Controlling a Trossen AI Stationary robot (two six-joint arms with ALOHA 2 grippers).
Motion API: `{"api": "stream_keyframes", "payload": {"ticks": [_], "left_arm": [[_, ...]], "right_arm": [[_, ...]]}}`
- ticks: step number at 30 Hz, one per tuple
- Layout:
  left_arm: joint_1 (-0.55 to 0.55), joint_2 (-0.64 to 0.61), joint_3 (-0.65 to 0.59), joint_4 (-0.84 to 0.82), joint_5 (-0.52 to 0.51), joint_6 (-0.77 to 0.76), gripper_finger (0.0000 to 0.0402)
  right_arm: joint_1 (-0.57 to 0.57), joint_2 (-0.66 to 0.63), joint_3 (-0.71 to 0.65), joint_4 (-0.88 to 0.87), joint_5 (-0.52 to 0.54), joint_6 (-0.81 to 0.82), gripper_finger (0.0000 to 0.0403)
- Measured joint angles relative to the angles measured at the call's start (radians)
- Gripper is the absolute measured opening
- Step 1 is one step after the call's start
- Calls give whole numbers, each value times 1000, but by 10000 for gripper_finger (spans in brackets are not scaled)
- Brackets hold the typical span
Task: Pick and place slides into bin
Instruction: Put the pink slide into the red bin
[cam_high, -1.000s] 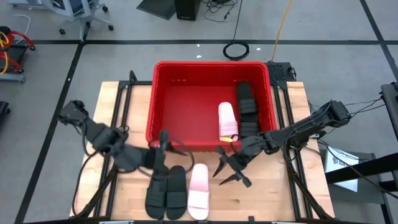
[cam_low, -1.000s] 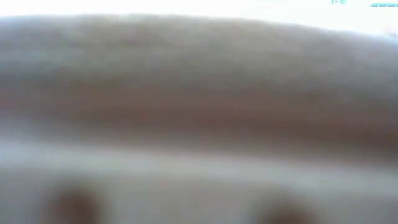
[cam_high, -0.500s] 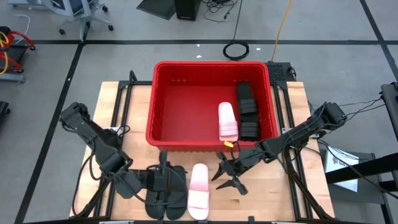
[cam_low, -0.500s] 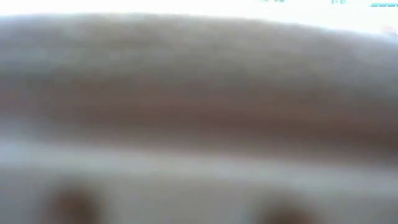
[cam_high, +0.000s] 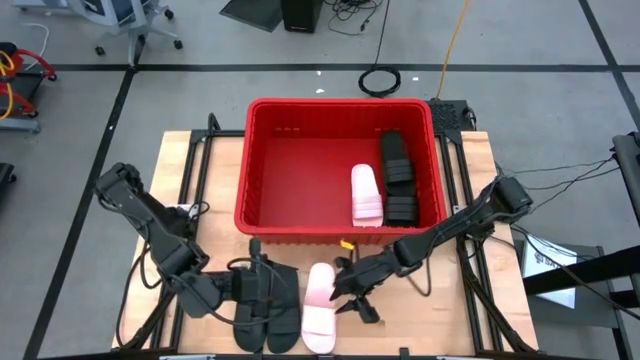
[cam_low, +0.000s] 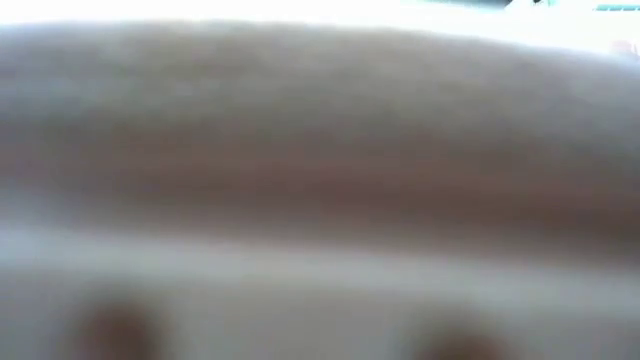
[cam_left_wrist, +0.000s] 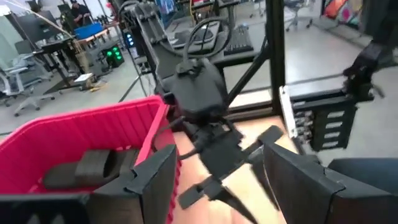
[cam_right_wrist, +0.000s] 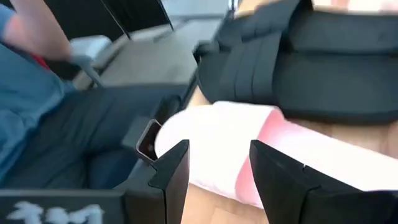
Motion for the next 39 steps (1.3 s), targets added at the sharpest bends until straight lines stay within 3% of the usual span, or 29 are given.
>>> {"api": "stream_keyframes", "payload": {"ticks": [9, 25, 39], "left_arm": [[-13, 1, -2, -5, -51, 24, 241], [-9, 1, -2, 25, -53, 55, 241], [-8, 1, -2, 27, -54, 67, 241]], "right_arm": [[-1, 81, 57, -40, -101, 41, 157], [-6, 90, 57, -111, 3, 71, 157], [-7, 90, 57, -115, 5, 71, 157]]}}
